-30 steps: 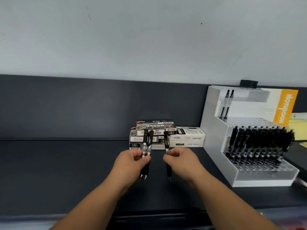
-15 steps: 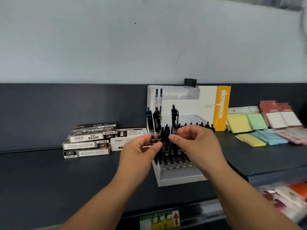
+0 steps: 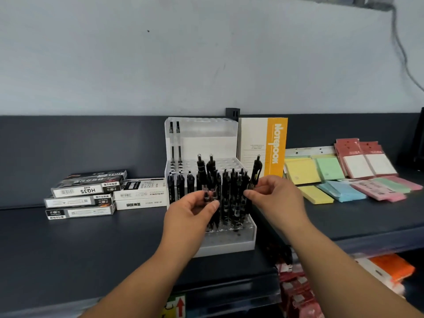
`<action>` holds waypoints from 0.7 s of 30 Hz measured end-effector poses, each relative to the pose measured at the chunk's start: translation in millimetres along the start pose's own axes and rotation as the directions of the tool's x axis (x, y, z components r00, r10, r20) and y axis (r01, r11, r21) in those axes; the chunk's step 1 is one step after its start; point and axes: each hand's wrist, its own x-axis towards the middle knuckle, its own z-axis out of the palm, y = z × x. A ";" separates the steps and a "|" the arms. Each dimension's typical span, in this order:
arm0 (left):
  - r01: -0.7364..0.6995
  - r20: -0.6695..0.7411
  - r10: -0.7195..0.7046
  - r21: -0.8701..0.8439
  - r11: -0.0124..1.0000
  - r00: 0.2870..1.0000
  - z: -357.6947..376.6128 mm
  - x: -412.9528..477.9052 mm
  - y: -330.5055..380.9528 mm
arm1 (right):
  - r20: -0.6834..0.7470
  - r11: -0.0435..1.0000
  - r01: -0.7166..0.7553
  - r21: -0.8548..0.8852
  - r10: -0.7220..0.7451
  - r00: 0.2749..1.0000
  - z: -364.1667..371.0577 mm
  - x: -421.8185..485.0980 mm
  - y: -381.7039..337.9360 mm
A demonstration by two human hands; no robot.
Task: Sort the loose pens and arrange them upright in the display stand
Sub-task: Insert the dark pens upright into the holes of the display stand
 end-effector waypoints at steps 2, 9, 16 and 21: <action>0.001 -0.025 -0.001 0.016 1.000 1.000 2.1 2.1 -1.3 | 0.042 1.000 0.002 -0.015 -0.002 0.999 2.3 2.7 2.4; 0.007 -0.076 -0.003 0.047 0.999 0.997 11.6 11.0 -9.5 | 0.197 0.976 0.043 -0.213 0.000 0.980 3.5 5.9 11.3; -0.013 -0.069 0.020 0.094 0.995 0.997 25.6 16.5 -16.5 | 0.233 0.919 0.162 -0.360 -0.079 0.969 5.4 1.3 7.3; -0.025 -0.073 0.035 0.136 0.990 0.997 31.7 19.5 -21.4 | 0.303 0.925 0.185 -0.332 -0.082 0.950 3.8 -2.5 13.4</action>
